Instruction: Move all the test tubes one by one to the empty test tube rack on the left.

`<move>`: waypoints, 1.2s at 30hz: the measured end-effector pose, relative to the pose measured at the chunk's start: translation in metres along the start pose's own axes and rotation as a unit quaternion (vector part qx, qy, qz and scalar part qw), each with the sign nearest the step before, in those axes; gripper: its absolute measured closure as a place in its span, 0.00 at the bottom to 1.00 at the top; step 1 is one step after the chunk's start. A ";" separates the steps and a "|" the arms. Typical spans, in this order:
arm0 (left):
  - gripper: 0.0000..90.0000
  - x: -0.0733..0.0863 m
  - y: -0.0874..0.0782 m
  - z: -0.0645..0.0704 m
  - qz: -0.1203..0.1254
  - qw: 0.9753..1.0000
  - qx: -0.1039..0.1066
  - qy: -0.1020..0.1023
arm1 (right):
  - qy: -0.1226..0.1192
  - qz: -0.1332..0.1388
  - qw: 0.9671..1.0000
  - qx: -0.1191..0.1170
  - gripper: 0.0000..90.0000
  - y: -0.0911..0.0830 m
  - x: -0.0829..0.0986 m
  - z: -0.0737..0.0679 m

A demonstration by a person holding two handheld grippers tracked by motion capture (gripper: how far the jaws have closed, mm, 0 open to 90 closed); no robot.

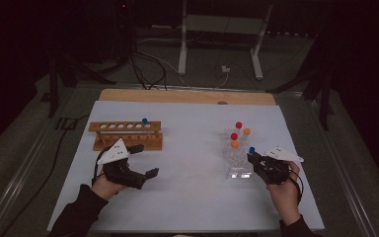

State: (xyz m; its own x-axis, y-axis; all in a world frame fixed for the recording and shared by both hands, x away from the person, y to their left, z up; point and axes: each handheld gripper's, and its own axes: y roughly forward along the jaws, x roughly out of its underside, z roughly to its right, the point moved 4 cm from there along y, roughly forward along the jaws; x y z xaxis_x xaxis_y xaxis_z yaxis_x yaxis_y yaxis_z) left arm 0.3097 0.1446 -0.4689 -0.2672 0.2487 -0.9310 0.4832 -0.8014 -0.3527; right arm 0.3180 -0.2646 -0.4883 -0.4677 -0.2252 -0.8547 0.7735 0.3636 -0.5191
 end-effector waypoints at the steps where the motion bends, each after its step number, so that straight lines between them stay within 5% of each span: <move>1: 0.01 0.000 0.000 0.000 0.000 1.000 0.000 0.001 | 0.000 0.006 1.000 0.000 0.86 -0.003 -0.003 0.001; 23: 0.01 -0.002 -0.002 0.002 0.002 1.000 0.007 0.002 | -0.036 0.072 0.997 0.015 0.86 -0.038 -0.033 -0.010; 36: 0.01 -0.003 -0.001 0.004 -0.001 1.000 0.012 0.004 | -0.043 0.075 0.996 -0.038 0.86 -0.037 -0.039 -0.037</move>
State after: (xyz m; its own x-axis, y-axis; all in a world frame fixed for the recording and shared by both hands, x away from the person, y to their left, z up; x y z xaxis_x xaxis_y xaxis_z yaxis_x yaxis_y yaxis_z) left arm 0.3067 0.1423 -0.4652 -0.2615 0.2542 -0.9311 0.4618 -0.8142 -0.3519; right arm 0.2921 -0.2363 -0.4354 -0.3090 -0.2380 -0.9208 0.7959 0.4653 -0.3873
